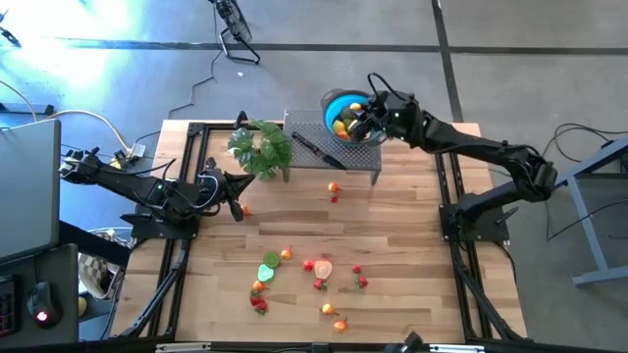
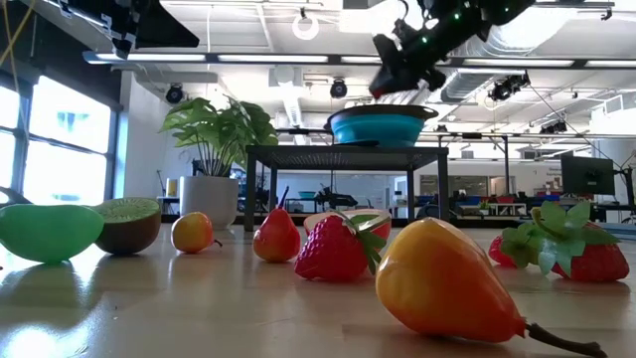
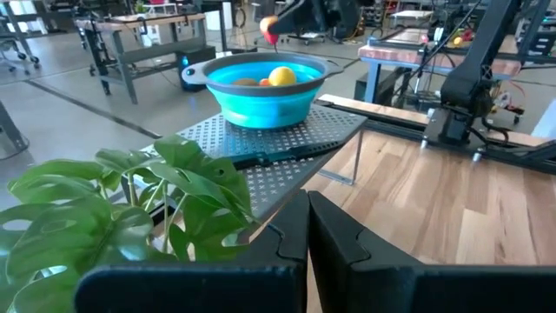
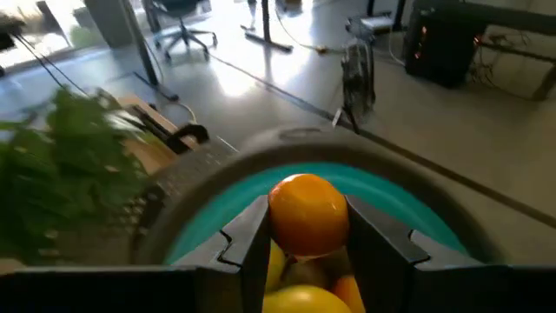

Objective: Pick & Place Fruit
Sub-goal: Put the yellow pear in the blue bowl on the shelf

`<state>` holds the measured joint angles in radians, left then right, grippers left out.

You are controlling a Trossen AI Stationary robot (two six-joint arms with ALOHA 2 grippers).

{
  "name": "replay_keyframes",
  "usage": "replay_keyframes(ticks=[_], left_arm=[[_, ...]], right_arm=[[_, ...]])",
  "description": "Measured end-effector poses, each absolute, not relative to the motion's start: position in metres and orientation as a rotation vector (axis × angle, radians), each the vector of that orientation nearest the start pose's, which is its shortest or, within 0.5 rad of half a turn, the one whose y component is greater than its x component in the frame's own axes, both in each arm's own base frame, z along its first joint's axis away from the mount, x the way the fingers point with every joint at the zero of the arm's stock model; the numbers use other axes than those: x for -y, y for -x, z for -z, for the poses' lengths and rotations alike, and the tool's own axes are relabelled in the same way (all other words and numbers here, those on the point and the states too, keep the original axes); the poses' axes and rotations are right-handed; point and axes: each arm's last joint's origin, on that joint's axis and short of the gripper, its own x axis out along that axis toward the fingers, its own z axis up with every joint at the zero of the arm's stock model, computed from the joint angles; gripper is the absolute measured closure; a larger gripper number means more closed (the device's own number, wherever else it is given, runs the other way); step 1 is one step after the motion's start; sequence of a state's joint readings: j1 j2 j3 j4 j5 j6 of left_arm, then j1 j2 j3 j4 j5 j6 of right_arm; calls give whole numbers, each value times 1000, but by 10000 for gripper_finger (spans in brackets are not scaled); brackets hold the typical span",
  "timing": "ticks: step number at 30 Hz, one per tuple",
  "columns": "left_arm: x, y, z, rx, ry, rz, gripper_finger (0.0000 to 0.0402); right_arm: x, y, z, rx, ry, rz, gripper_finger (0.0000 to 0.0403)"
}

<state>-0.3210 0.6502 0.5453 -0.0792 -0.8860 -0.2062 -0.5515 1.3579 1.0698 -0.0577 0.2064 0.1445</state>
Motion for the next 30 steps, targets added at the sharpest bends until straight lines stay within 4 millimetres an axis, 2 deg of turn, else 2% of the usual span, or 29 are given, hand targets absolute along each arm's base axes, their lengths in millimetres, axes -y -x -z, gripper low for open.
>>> replay_keyframes(ticks=[13,30], left_arm=[[23,-143,-282,-89,88,-627,402],[23,-143,-282,-88,88,-627,402]], right_arm=[[186,-238,-306,-452,-133,846,277],[188,-237,-306,-473,-101,841,271]])
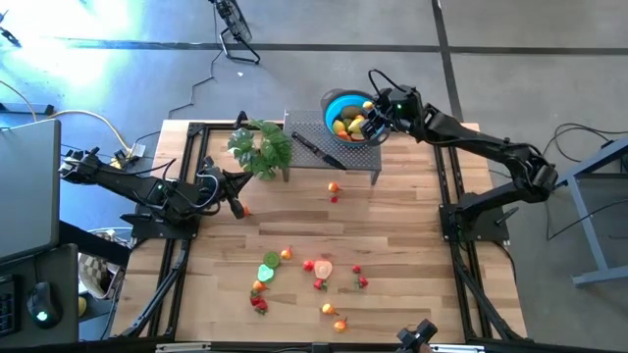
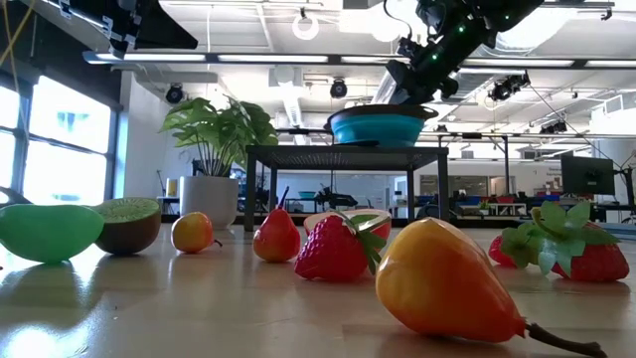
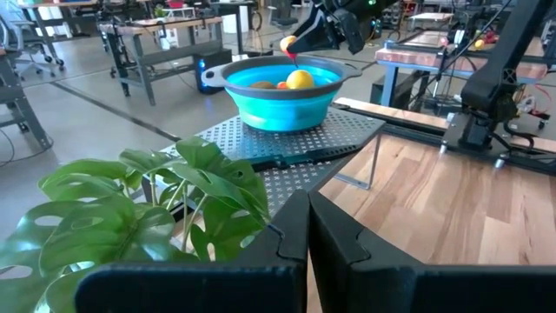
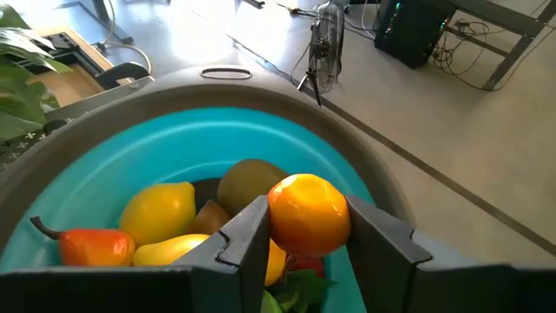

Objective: Pick & Place Fruit
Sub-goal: Put the yellow pear in the blue bowl on the shelf, then put the red strawberry in the blue bowl on the shelf

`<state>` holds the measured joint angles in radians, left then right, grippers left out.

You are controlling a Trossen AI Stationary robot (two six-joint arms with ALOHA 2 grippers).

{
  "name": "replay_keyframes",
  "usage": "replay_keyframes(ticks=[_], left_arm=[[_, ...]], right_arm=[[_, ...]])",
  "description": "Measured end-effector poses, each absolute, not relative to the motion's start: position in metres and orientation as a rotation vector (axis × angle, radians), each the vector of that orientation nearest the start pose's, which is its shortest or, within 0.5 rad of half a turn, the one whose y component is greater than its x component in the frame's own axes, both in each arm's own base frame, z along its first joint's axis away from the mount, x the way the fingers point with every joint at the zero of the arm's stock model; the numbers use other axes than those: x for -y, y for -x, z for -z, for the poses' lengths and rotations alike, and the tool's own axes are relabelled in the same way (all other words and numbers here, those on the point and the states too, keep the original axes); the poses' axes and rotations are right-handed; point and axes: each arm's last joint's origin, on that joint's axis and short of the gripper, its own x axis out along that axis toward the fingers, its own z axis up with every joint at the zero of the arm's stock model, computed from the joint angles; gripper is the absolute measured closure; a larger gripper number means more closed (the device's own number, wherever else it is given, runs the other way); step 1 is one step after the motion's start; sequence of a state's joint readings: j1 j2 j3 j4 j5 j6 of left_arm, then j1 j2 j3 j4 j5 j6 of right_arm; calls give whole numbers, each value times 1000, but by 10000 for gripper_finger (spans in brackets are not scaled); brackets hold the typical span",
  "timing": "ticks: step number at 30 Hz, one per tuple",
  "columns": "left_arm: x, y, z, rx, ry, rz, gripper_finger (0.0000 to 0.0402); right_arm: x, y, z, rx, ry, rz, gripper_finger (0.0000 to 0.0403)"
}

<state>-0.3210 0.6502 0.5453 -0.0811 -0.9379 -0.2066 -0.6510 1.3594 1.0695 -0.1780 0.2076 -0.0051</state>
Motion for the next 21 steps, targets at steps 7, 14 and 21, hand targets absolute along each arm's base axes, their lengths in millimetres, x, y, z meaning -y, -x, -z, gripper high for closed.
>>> replay_keyframes(ticks=[7,14,21], left_arm=[[23,-143,-282,-88,89,-627,402],[23,-143,-282,-88,90,-627,402],[23,-143,-282,-86,96,-628,402]], right_arm=[[188,-237,-306,-472,-101,840,224],[187,-237,-306,-472,-97,838,195],[170,-230,-328,-393,-54,807,214]])
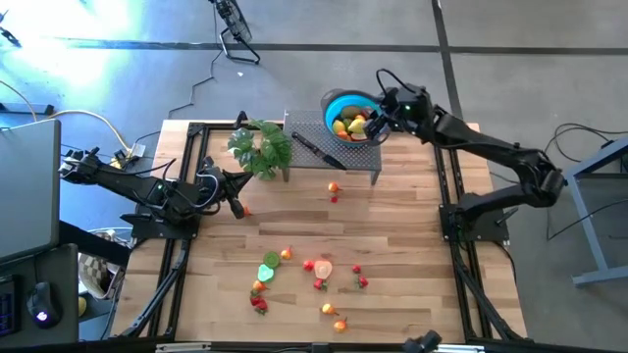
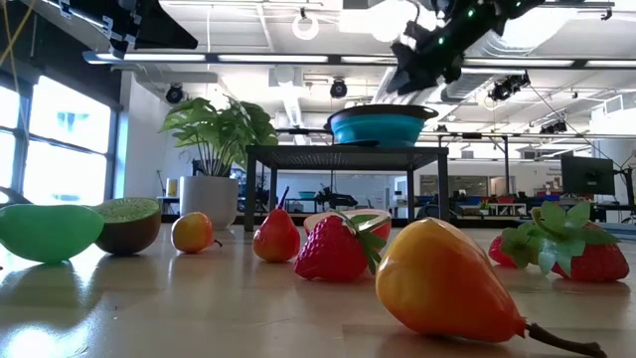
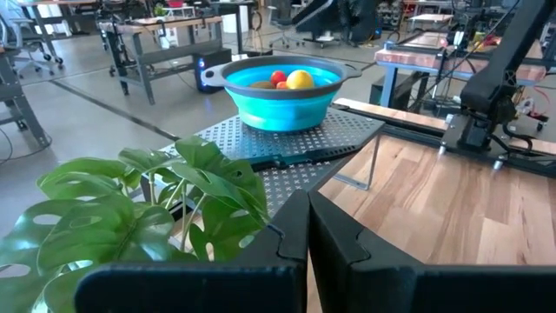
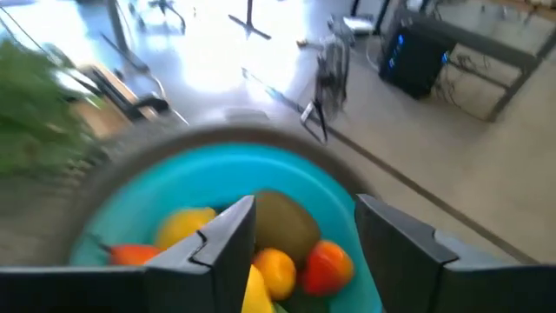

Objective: Pick & Place Fruit
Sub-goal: Put the red strawberry in the blue bowl on the shelf

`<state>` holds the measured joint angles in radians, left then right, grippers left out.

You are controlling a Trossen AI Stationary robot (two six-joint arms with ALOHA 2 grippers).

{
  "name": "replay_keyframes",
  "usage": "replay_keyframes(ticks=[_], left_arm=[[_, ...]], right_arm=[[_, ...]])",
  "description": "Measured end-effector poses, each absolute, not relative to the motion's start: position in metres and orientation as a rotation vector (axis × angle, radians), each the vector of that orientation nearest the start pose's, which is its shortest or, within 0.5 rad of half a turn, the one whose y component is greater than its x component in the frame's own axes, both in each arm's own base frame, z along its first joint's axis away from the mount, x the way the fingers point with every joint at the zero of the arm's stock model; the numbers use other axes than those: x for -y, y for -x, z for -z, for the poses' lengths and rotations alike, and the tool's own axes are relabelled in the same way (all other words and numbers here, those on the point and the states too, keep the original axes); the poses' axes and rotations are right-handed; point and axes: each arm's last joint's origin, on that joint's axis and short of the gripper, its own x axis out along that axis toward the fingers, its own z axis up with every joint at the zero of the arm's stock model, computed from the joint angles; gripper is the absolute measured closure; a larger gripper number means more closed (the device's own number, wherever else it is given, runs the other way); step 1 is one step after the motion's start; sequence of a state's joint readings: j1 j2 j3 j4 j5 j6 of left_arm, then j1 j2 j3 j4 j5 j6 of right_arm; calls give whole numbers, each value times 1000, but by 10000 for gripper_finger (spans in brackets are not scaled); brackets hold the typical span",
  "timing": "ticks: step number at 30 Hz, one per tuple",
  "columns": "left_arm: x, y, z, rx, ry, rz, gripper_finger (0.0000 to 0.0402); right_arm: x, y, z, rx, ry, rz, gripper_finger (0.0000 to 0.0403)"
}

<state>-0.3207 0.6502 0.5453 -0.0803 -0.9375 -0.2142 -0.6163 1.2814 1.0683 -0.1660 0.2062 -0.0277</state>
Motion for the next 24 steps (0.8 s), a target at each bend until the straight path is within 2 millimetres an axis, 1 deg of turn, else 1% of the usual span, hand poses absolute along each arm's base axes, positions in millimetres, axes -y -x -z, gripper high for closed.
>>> replay_keyframes(ticks=[6,10,13,19,24], left_arm=[[23,-143,-282,-85,97,-627,402],[23,-143,-282,-85,97,-627,402],[23,-143,-282,-85,97,-627,402],[23,-143,-282,-84,98,-626,402],[23,-143,-282,-85,98,-622,402]], right_arm=[[145,-220,-355,-269,-20,757,233],[129,-216,-367,-209,-26,715,242],[119,-217,-370,-177,-64,653,246],[100,-226,-371,-161,-146,451,247],[83,-233,-371,-157,-198,360,247]])
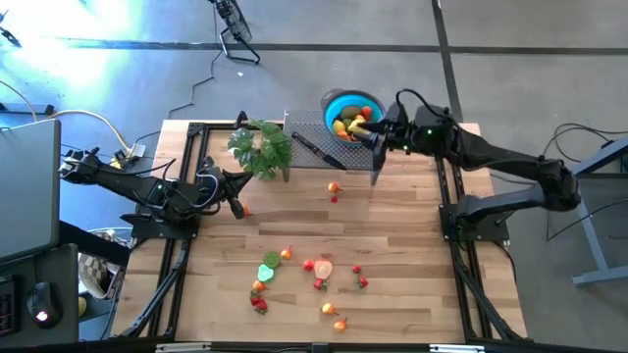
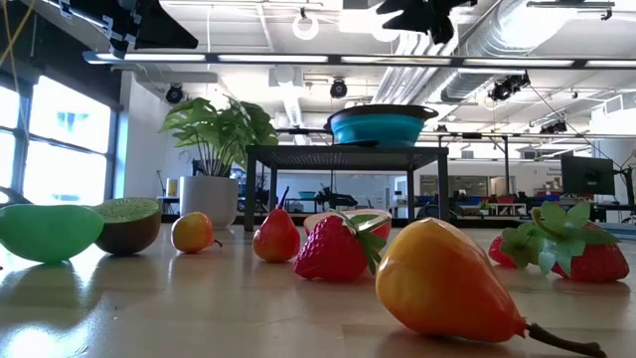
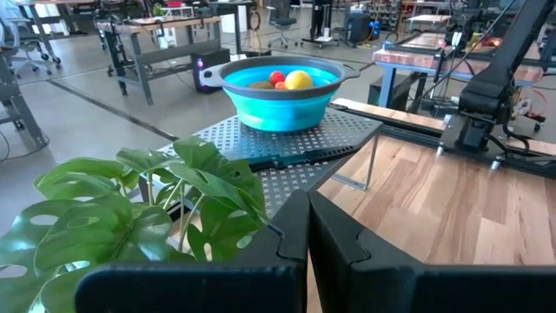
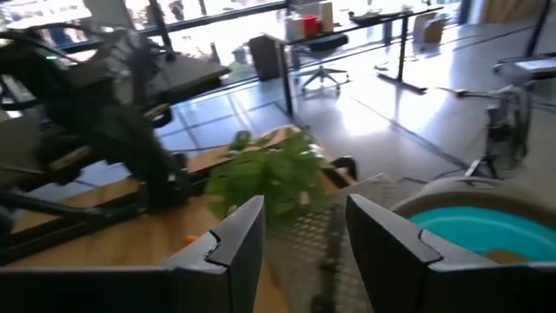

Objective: Pick & Place Fruit
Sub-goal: Put the red strawberry in the blue bowl on the shelf

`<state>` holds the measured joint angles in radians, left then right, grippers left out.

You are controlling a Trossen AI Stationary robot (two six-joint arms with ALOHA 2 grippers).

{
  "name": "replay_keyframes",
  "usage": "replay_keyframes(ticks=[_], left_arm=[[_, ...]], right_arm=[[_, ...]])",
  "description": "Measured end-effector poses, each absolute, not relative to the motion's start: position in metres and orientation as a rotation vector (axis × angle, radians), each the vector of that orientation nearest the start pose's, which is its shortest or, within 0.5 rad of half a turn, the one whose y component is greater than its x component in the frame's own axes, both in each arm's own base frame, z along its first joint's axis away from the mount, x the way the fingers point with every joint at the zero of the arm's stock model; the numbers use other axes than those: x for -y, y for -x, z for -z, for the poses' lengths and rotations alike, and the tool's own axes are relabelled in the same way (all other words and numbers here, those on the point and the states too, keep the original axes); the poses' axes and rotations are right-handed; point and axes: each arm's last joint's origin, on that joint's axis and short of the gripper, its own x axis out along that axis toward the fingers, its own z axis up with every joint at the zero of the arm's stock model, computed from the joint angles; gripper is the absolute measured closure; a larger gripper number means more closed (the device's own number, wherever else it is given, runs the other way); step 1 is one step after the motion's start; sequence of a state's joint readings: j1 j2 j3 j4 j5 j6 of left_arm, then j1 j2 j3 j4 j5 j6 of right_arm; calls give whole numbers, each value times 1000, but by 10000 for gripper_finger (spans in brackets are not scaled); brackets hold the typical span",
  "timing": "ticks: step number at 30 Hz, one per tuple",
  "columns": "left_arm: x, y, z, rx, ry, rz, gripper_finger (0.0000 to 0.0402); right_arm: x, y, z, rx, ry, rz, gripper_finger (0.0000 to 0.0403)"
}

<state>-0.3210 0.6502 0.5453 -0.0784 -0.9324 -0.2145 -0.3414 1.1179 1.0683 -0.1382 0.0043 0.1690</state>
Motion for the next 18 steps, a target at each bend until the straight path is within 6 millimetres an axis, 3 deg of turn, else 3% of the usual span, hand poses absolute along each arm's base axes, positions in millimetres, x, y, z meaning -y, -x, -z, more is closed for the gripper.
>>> replay_keyframes(ticks=[18], left_arm=[[23,-143,-282,-75,129,-623,402]], right_arm=[[12,-247,-371,-171,-246,153,247]])
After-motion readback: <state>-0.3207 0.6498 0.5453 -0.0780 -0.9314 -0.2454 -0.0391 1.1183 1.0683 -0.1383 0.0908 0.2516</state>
